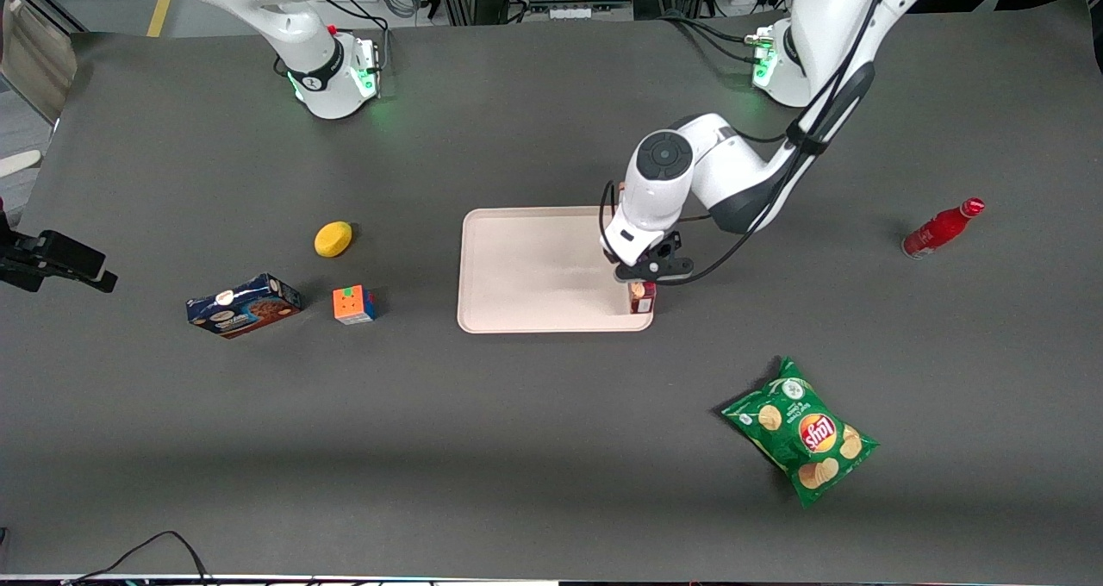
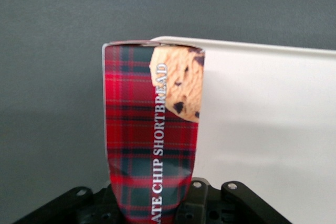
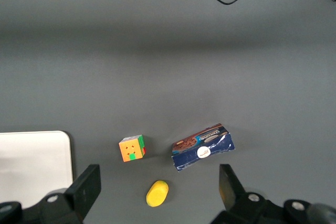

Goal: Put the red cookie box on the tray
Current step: 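Lower the held box onto the tray near its rim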

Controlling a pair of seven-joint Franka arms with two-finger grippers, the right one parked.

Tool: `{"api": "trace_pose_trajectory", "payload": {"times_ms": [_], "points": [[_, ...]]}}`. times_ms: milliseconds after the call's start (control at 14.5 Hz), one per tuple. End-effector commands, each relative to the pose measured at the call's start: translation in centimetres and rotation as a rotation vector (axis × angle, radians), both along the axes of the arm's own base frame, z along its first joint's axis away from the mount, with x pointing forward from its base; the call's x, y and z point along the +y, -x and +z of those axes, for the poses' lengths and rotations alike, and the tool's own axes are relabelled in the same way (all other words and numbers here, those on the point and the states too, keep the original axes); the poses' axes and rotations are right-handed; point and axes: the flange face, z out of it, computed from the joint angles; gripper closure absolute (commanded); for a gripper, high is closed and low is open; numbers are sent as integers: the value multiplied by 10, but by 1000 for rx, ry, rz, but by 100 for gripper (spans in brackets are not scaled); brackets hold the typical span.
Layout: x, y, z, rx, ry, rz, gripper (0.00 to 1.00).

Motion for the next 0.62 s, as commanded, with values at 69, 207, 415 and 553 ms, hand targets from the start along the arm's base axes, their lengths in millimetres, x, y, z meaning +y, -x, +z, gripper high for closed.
{"api": "trace_pose_trajectory", "payload": {"times_ms": [69, 207, 415, 553], "points": [[-13, -26, -2, -14, 35, 53, 97], [-14, -25, -10, -2, 35, 56, 97], [-15, -26, -14, 1, 34, 52, 97], [-15, -26, -16, -1, 32, 55, 97]]}}
